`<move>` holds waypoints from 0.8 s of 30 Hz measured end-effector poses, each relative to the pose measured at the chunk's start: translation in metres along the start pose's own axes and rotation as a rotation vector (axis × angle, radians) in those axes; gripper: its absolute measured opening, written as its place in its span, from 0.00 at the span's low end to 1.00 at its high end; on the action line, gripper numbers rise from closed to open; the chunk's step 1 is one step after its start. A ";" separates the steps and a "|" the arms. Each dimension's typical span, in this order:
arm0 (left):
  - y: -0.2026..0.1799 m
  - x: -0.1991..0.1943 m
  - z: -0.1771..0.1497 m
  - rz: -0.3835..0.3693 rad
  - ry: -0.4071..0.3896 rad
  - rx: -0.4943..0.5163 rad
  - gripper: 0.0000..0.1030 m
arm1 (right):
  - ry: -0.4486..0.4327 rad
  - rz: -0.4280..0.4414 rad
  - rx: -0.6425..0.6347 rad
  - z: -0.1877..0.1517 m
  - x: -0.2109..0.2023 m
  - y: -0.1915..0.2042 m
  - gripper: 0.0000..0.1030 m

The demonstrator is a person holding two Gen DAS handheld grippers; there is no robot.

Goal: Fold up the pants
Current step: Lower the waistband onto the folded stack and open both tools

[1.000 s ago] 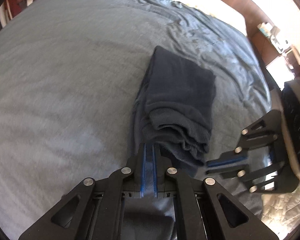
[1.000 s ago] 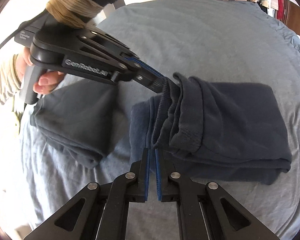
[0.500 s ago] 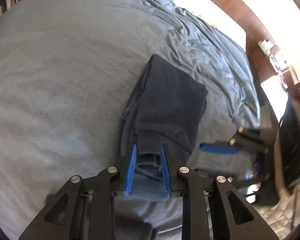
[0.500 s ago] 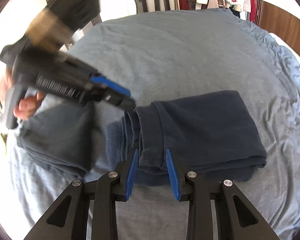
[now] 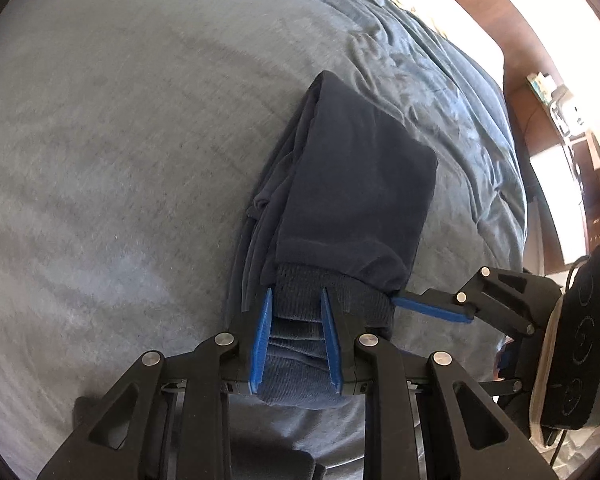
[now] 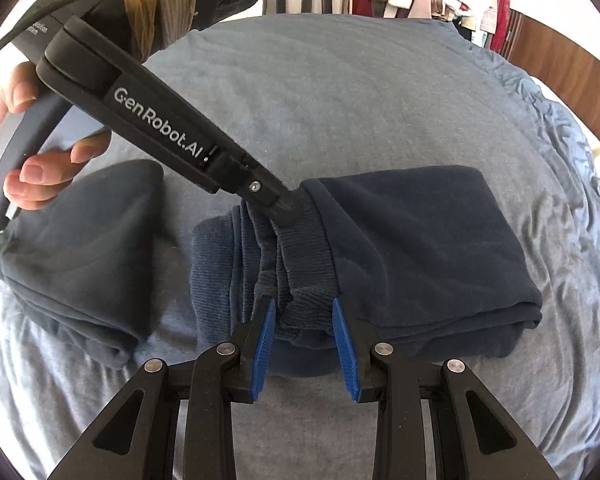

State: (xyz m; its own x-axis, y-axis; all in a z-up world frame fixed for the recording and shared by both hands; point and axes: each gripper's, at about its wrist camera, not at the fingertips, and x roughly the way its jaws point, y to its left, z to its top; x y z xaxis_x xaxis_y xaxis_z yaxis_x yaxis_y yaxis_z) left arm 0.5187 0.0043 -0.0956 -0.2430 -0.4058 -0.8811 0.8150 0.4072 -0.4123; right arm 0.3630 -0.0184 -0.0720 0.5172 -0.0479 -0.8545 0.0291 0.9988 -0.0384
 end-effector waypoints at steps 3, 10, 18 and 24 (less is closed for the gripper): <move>-0.001 -0.001 -0.001 -0.004 -0.007 -0.003 0.23 | 0.000 -0.013 0.009 0.002 -0.002 0.000 0.30; -0.003 0.000 0.001 -0.003 0.006 0.018 0.23 | -0.003 -0.025 0.020 0.005 -0.001 0.002 0.29; -0.008 0.003 0.003 -0.009 -0.002 0.021 0.10 | 0.019 -0.007 0.023 -0.002 0.001 0.000 0.12; -0.014 -0.019 -0.001 -0.013 -0.058 0.023 0.10 | -0.002 0.040 0.047 0.002 -0.019 -0.006 0.08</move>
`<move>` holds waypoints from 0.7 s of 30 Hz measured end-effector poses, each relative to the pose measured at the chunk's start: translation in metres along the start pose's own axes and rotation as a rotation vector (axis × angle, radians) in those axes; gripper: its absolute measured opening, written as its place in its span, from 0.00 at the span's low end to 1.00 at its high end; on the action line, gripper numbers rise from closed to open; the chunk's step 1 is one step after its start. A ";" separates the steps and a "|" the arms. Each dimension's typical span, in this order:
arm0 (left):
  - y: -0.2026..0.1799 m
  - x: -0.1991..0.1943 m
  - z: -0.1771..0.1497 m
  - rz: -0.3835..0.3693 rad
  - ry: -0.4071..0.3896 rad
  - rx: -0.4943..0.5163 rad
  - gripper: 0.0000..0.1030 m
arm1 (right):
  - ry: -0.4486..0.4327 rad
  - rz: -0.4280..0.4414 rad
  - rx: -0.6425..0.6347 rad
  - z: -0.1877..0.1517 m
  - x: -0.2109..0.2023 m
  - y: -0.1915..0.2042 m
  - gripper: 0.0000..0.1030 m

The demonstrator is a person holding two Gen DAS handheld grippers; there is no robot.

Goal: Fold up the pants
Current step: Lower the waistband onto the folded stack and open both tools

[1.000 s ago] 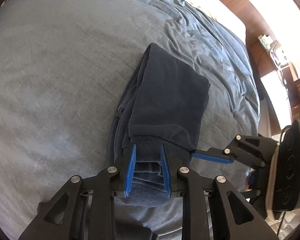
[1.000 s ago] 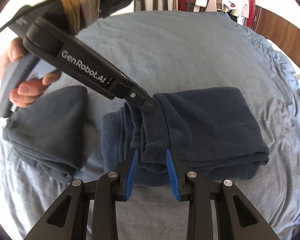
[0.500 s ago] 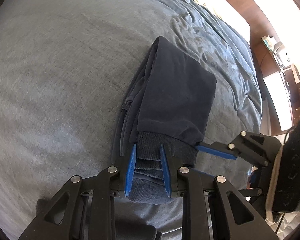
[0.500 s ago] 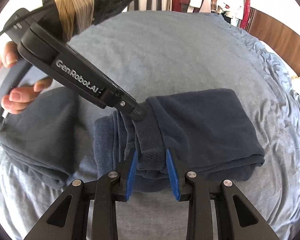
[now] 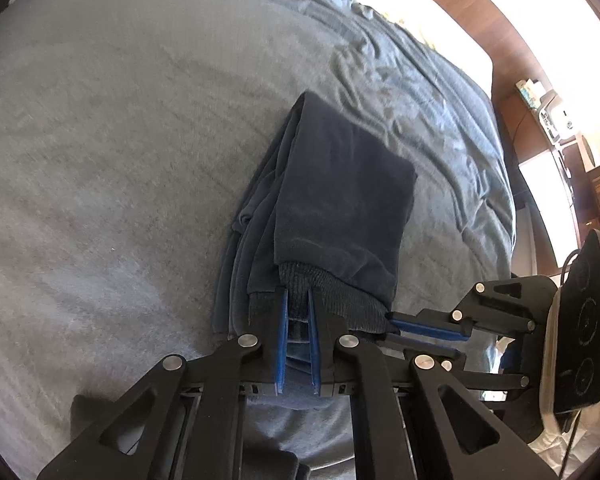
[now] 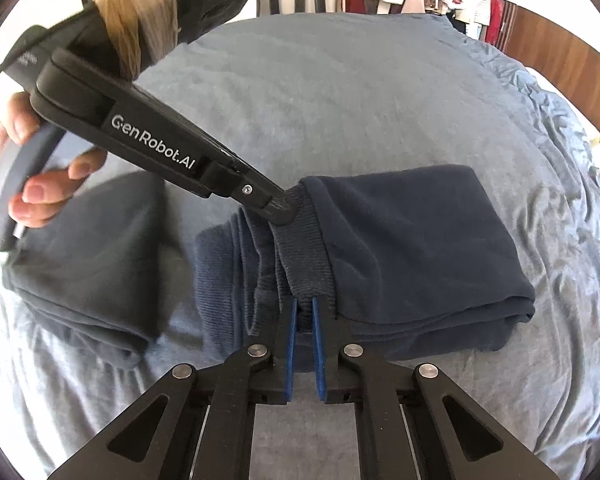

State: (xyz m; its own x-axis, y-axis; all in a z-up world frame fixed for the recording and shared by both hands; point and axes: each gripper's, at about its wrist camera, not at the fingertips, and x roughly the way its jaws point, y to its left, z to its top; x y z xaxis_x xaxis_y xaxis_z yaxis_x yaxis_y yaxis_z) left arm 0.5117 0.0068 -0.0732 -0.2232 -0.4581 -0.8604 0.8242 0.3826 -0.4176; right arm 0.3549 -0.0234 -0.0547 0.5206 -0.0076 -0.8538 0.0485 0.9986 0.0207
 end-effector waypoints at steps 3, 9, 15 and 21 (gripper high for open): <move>0.000 -0.009 -0.005 0.017 -0.008 0.004 0.10 | -0.005 0.033 -0.011 0.003 -0.010 0.004 0.08; 0.018 0.008 -0.019 0.038 0.056 -0.048 0.10 | 0.025 0.082 -0.025 -0.002 0.001 0.018 0.08; 0.023 0.017 -0.029 0.062 0.067 -0.068 0.10 | 0.056 0.074 -0.056 -0.010 0.020 0.027 0.08; 0.029 0.025 -0.035 0.088 0.089 -0.106 0.10 | 0.079 0.082 -0.082 -0.010 0.031 0.034 0.09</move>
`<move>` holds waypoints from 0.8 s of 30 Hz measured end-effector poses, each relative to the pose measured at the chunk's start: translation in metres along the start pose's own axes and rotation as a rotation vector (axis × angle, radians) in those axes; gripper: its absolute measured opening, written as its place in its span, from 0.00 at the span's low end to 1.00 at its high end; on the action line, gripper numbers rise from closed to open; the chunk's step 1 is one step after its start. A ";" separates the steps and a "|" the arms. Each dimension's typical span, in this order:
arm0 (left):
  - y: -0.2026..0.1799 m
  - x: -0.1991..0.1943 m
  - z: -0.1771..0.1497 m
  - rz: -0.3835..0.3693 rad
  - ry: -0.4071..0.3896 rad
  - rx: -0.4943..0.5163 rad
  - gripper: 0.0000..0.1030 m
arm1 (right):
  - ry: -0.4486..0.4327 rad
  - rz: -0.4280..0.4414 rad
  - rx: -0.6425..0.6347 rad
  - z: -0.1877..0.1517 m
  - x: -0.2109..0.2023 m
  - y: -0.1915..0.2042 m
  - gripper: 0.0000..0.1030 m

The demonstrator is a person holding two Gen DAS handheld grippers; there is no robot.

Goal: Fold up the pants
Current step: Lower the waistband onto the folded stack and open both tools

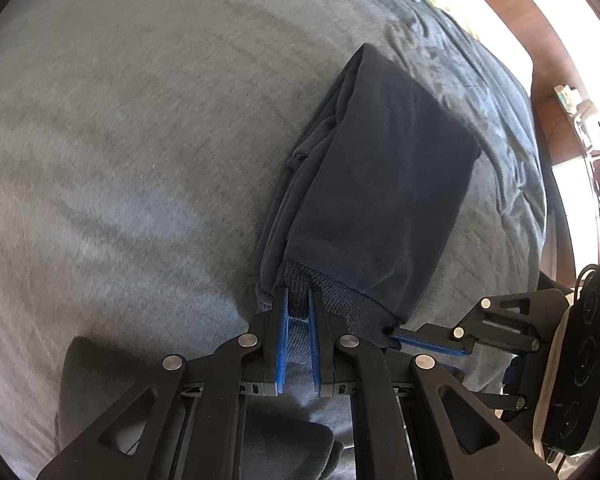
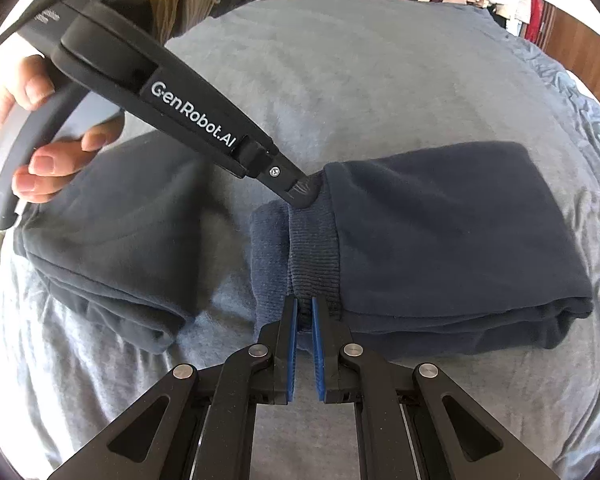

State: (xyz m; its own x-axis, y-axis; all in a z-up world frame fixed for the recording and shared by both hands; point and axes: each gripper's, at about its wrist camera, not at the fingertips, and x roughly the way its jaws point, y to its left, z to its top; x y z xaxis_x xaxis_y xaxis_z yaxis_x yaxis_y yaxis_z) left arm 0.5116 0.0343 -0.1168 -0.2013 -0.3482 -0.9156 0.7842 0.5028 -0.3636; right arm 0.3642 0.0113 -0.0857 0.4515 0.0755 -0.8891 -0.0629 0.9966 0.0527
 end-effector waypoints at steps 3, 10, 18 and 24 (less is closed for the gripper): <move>-0.003 0.000 0.000 0.006 -0.012 0.004 0.11 | -0.002 0.013 -0.012 0.007 0.002 -0.007 0.10; -0.006 -0.001 -0.001 0.016 -0.032 -0.010 0.11 | -0.091 0.020 0.064 0.016 -0.035 -0.027 0.11; -0.004 0.004 -0.002 0.039 -0.012 -0.011 0.11 | -0.008 -0.064 0.032 0.008 0.007 -0.033 0.11; -0.001 -0.001 -0.005 0.042 -0.038 -0.075 0.15 | -0.014 -0.056 -0.023 0.001 0.006 -0.024 0.11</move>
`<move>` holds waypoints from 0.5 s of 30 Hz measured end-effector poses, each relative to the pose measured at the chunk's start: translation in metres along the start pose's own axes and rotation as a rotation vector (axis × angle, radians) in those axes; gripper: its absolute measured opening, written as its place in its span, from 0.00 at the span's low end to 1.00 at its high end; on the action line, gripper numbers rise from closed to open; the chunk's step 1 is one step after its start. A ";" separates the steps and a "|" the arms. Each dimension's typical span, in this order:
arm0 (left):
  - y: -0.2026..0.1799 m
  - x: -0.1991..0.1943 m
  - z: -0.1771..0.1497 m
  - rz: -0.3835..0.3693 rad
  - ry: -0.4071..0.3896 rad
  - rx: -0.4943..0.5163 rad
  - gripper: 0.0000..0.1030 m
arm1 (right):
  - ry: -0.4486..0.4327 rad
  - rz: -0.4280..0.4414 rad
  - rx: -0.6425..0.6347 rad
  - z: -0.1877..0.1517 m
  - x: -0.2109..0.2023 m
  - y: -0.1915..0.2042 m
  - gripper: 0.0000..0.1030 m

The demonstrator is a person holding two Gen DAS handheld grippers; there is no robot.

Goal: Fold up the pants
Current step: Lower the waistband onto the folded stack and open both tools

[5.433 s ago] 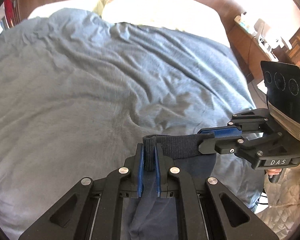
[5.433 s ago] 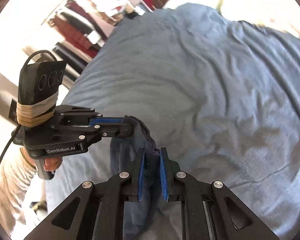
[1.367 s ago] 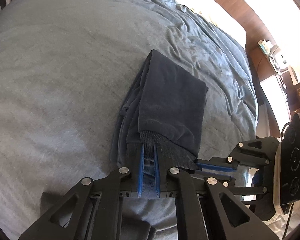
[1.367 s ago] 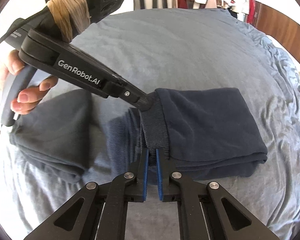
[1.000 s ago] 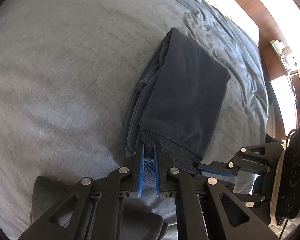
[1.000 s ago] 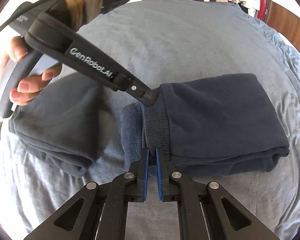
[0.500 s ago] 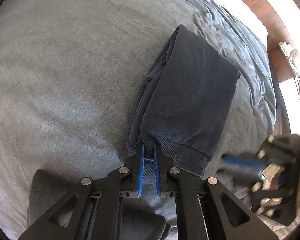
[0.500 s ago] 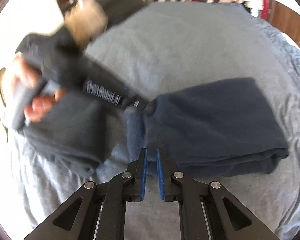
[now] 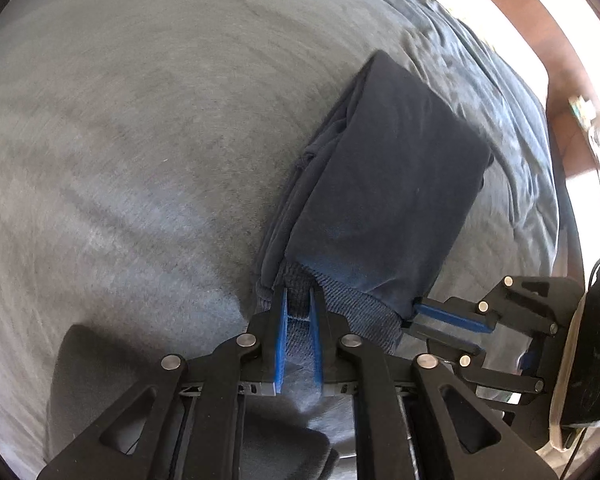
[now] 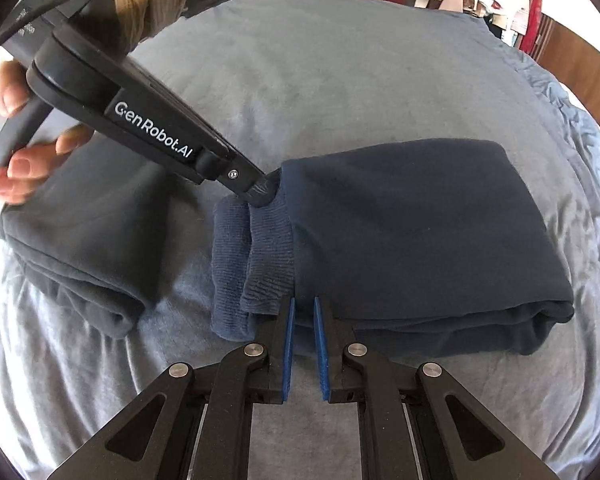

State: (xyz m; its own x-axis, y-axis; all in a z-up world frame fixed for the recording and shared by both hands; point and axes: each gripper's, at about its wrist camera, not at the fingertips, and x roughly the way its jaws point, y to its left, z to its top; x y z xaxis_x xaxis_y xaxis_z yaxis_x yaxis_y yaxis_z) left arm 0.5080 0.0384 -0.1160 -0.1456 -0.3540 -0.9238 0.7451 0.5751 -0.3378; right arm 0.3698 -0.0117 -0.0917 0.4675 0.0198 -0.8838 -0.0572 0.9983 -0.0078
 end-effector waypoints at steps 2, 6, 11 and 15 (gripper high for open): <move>0.003 -0.004 -0.003 0.015 -0.014 -0.048 0.26 | 0.014 0.033 0.043 0.001 -0.004 -0.004 0.11; 0.001 -0.026 -0.017 0.072 -0.075 -0.135 0.27 | 0.008 0.053 0.049 0.009 -0.016 -0.016 0.13; -0.017 -0.063 -0.039 0.156 -0.159 -0.258 0.27 | -0.032 0.094 0.046 0.008 -0.048 -0.027 0.21; -0.040 -0.084 -0.054 0.175 -0.212 -0.377 0.28 | -0.038 0.150 0.078 0.013 -0.069 -0.038 0.29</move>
State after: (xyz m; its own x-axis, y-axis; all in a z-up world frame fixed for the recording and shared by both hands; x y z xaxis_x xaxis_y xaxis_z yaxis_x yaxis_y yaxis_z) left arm 0.4554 0.0853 -0.0351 0.1269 -0.3484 -0.9287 0.4521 0.8537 -0.2585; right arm 0.3513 -0.0506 -0.0238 0.4920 0.1693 -0.8540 -0.0611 0.9852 0.1602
